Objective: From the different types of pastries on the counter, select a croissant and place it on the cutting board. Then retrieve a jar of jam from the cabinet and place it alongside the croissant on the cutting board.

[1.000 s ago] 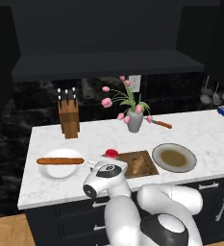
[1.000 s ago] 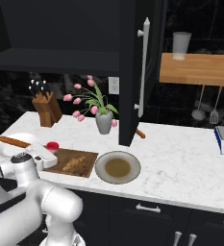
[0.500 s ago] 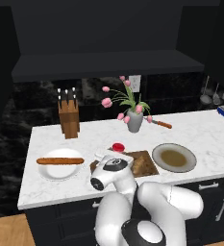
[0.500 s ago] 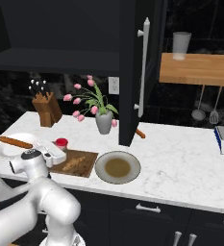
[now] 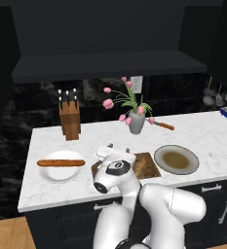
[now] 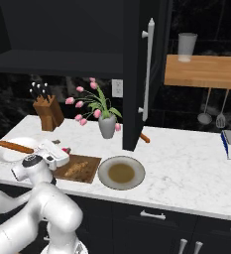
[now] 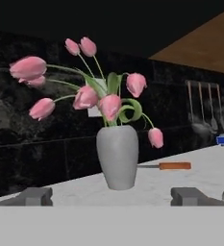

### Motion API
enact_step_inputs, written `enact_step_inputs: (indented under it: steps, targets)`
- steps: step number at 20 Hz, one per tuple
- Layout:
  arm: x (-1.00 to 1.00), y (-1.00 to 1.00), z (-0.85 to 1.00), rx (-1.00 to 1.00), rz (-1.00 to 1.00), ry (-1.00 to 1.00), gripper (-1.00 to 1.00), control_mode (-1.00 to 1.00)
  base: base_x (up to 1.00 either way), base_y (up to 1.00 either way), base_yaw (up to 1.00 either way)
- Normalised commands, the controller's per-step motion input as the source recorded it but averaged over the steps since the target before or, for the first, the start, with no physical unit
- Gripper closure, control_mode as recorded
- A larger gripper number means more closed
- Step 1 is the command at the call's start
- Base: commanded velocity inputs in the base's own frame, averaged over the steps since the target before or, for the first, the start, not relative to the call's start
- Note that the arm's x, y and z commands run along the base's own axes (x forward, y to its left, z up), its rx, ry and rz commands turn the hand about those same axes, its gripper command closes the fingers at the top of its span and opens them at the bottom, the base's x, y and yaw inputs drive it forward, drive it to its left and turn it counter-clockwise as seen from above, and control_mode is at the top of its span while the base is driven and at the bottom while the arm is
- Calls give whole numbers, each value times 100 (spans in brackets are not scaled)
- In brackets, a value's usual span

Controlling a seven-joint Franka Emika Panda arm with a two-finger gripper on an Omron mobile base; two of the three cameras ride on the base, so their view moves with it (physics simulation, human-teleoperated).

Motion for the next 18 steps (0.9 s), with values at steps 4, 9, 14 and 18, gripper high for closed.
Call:
enact_step_inputs:
  steps: [4,9,14,18]
  targets:
    - [-100,-46,-68,0,3,0,-100,-100,0,0,0]
    - [-100,-7,-16,0,0,21,-100,-100,0,0,0]
    - [-85,-41,100,10,0,24,-100,-100,0,0,0]
    - [-52,-88,100,22,0,12,-100,-100,0,0,0]
